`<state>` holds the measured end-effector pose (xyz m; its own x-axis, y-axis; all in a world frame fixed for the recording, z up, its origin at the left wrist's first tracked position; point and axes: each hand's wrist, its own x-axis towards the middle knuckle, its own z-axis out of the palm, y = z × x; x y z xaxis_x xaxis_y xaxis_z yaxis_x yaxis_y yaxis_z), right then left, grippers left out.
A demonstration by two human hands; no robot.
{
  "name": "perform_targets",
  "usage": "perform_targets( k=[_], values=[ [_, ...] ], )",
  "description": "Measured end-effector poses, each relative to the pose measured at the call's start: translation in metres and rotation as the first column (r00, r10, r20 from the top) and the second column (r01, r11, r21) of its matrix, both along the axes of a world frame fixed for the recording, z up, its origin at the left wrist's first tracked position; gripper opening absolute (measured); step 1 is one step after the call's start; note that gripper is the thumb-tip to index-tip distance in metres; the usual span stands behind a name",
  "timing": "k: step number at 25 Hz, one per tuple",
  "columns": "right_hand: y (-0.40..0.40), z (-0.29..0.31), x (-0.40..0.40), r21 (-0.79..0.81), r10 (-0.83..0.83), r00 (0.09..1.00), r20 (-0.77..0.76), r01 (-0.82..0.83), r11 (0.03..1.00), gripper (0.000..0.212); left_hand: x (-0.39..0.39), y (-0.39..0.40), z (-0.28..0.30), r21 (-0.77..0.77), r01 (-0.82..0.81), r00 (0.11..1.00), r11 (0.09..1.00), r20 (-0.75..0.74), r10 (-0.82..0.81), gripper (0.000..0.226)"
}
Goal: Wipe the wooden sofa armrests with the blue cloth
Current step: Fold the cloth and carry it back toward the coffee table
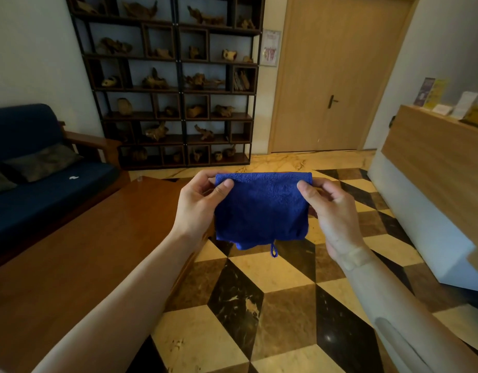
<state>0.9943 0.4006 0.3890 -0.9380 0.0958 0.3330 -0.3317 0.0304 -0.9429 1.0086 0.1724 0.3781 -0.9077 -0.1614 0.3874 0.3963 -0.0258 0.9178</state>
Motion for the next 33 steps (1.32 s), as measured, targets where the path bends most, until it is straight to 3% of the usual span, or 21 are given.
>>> perform_targets(
  k=[5, 9, 19, 33],
  values=[
    [0.007, 0.000, -0.116, 0.015, 0.011, 1.000, -0.009, -0.010, 1.000, 0.024, -0.105, 0.007, 0.003, -0.043, -0.043, 0.999, 0.998, -0.016, 0.042, 0.022],
    [0.009, 0.010, -0.209, 0.018, 0.048, 0.999, -0.004, -0.048, 0.999, 0.011, -0.185, 0.012, 0.014, -0.041, -0.084, 0.996, 0.996, -0.011, 0.083, 0.019],
    [-0.039, 0.004, -0.392, -0.018, 0.146, 0.989, 0.009, -0.146, 0.989, 0.006, -0.356, -0.032, 0.010, -0.079, -0.168, 0.985, 0.983, 0.010, 0.170, 0.017],
    [-0.131, -0.001, -0.648, -0.040, 0.024, 0.998, 0.062, -0.021, 0.999, 0.011, -0.647, -0.128, 0.008, -0.131, -0.085, 0.995, 0.988, 0.048, 0.092, 0.017]
  ],
)
